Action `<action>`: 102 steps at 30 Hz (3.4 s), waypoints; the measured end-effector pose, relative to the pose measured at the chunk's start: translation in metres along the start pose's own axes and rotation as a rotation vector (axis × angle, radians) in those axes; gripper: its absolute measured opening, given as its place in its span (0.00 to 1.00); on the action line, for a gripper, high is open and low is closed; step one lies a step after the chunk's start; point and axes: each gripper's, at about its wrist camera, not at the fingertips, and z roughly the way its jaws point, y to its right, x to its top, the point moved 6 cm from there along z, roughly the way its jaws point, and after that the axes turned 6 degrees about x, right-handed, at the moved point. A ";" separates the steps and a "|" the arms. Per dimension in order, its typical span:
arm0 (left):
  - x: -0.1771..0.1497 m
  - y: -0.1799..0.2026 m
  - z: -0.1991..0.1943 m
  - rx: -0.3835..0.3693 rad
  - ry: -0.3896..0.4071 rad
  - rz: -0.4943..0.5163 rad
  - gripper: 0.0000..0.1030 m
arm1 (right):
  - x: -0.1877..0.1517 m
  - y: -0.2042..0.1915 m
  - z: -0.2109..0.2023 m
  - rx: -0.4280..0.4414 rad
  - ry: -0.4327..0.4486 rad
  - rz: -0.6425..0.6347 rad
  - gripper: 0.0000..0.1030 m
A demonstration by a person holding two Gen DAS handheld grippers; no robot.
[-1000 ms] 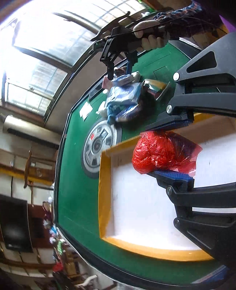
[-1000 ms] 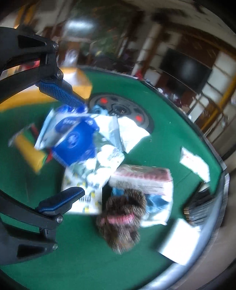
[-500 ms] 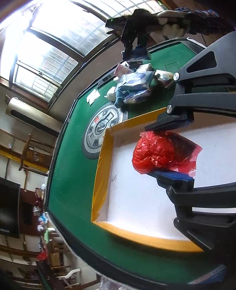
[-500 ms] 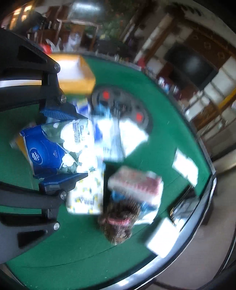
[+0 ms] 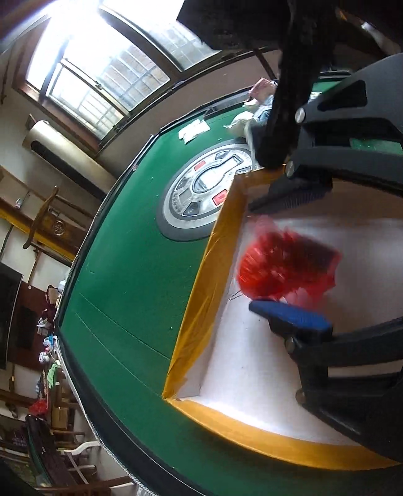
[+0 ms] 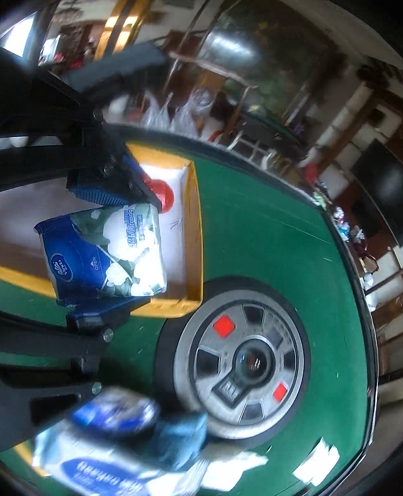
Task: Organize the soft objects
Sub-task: 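Drop red bag into yellow box with left gripper while right gripper drops blue-white wipes, then grasp the clear bag of blue-wrapped goods with the left gripper, then carry clear bag into box with left gripper while right gripper places blue towel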
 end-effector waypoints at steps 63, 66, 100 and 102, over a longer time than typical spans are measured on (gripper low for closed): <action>-0.087 0.197 0.036 0.021 -0.066 0.353 0.26 | -0.045 0.212 -0.186 -0.174 0.499 0.072 0.71; -0.088 0.186 0.013 -0.055 -0.056 0.292 0.25 | -0.045 0.210 -0.185 -0.176 0.493 0.065 0.71; -0.092 -0.036 -0.115 -0.062 0.205 -0.101 0.25 | -0.039 0.140 -0.135 -0.300 0.205 -0.065 0.71; -0.093 -0.037 -0.116 -0.062 0.204 -0.098 0.25 | -0.036 0.127 -0.129 -0.339 0.229 -0.112 0.71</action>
